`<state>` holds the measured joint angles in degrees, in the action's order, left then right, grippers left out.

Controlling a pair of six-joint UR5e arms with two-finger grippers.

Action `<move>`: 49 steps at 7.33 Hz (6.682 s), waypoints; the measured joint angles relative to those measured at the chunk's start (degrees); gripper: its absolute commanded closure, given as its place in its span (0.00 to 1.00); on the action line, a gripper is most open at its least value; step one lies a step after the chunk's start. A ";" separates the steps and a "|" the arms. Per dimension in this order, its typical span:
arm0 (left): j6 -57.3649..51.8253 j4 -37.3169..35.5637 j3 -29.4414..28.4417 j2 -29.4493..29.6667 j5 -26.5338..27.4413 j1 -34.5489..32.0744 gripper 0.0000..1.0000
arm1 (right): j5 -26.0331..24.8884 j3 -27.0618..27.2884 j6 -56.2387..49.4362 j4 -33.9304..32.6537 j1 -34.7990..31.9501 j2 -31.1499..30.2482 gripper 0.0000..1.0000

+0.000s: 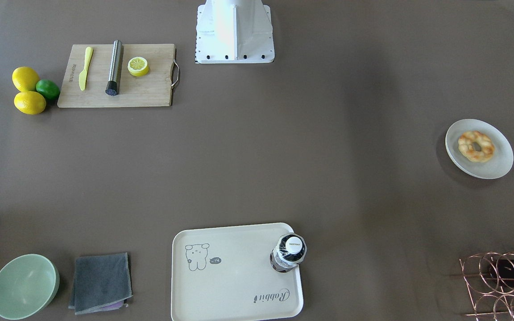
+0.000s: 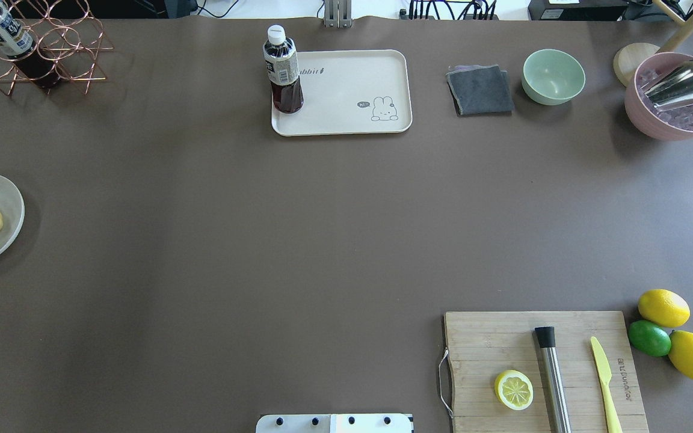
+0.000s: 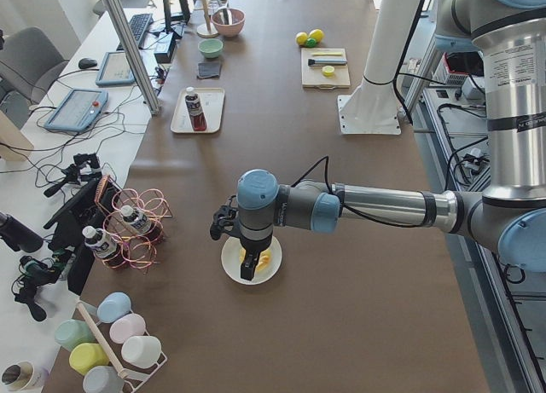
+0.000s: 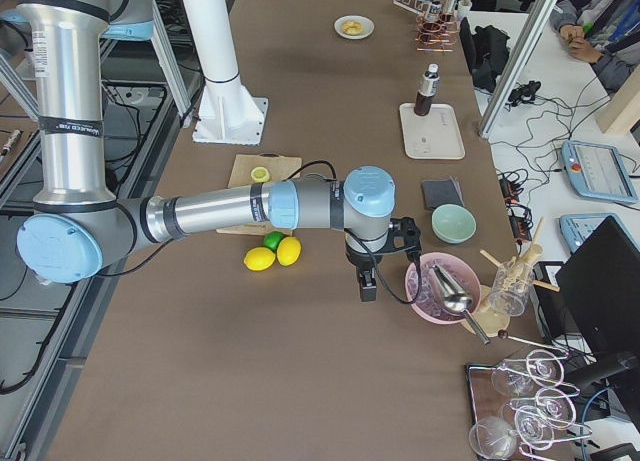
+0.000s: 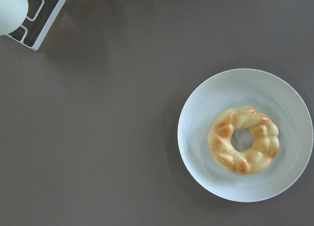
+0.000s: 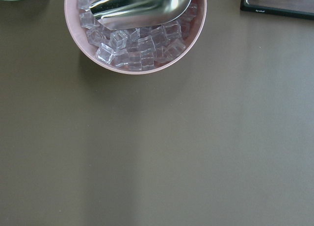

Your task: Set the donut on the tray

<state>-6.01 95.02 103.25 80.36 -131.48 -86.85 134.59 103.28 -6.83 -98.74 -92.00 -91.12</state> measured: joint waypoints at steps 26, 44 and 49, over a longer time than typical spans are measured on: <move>36.57 29.38 -28.11 15.08 -9.93 15.05 1.00 | 5.31 8.60 1.72 0.49 1.23 -6.67 0.00; 103.66 3.38 1.05 47.00 17.32 52.98 1.00 | -14.09 5.57 82.83 21.37 53.13 25.56 0.02; 105.33 3.41 2.46 47.20 17.83 53.45 1.00 | -15.15 5.48 83.12 21.31 53.25 26.02 0.74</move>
<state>99.31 98.43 105.71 127.55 -113.65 -33.40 119.44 108.76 76.29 -77.43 -38.75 -65.09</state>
